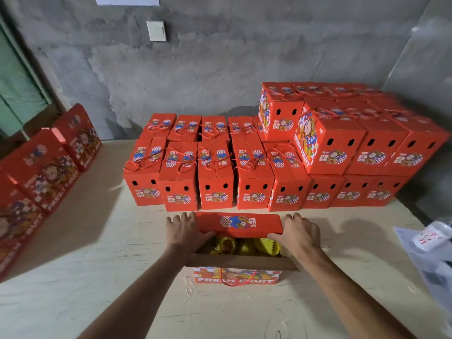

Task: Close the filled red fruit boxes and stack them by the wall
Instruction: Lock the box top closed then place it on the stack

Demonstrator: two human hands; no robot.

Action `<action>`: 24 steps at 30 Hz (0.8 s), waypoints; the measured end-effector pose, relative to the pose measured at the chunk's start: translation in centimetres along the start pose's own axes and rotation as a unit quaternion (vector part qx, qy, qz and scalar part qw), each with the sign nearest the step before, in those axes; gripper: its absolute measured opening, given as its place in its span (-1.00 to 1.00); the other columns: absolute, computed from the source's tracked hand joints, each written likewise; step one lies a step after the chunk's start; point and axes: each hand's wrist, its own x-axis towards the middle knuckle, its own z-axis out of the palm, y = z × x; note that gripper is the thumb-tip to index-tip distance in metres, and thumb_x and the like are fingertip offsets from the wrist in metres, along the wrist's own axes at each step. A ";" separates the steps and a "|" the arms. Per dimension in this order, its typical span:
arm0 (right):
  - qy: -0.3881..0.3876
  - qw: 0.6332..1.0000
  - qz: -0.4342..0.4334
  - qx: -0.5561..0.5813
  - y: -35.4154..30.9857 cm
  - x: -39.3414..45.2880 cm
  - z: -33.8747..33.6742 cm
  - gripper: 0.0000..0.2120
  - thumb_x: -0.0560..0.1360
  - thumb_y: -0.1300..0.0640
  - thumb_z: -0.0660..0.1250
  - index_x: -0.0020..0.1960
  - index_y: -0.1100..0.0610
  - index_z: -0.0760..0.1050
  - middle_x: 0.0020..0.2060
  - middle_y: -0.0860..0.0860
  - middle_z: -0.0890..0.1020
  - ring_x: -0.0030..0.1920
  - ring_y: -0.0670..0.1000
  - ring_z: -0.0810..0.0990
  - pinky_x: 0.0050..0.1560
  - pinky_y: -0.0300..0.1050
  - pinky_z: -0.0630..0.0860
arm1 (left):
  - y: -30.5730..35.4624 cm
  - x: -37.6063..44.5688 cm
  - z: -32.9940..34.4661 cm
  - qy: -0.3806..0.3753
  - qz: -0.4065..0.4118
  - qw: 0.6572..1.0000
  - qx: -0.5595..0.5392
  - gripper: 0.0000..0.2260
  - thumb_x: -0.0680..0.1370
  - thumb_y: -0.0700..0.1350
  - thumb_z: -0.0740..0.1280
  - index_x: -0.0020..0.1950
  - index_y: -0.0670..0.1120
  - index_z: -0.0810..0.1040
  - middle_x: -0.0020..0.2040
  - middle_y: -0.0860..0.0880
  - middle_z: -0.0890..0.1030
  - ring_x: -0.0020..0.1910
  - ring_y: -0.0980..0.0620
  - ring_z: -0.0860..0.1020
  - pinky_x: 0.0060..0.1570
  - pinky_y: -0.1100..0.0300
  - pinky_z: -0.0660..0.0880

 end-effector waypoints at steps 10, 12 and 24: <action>-0.023 0.927 -0.041 0.373 -0.7 -3.4 -0.9 -0.52 0.67 -0.26 0.10 -0.13 0.07 0.56 -0.21 -0.09 0.64 -0.21 -0.11 0.64 -0.18 -0.07 0.62 | 2.3 -1.8 -1.6 0.056 0.137 0.984 -0.101 -0.48 0.63 0.20 0.27 0.49 -0.04 0.29 0.39 -0.06 0.49 0.30 -0.08 0.52 0.16 0.01 0.58; -0.014 0.933 -0.116 0.342 0.0 -4.2 0.3 -0.68 0.68 -0.03 0.24 -0.07 0.15 0.63 -0.09 -0.09 0.63 -0.07 -0.09 0.62 -0.06 -0.06 0.60 | 0.8 -2.5 -0.8 0.061 0.196 0.955 -0.212 -0.57 0.65 0.26 0.21 0.41 0.05 0.44 0.32 0.02 0.58 0.24 -0.03 0.54 0.15 0.03 0.57; -0.085 0.922 -0.249 0.284 5.4 -7.0 1.5 -0.49 0.55 -0.03 0.49 0.47 -0.07 0.50 0.50 -0.25 0.38 0.53 -0.27 0.28 0.53 -0.34 0.13 | -6.3 -3.7 1.8 0.043 0.365 0.882 -0.295 -0.56 0.53 0.07 0.45 0.41 0.12 0.53 0.33 0.09 0.61 0.26 0.25 0.52 0.20 0.30 0.52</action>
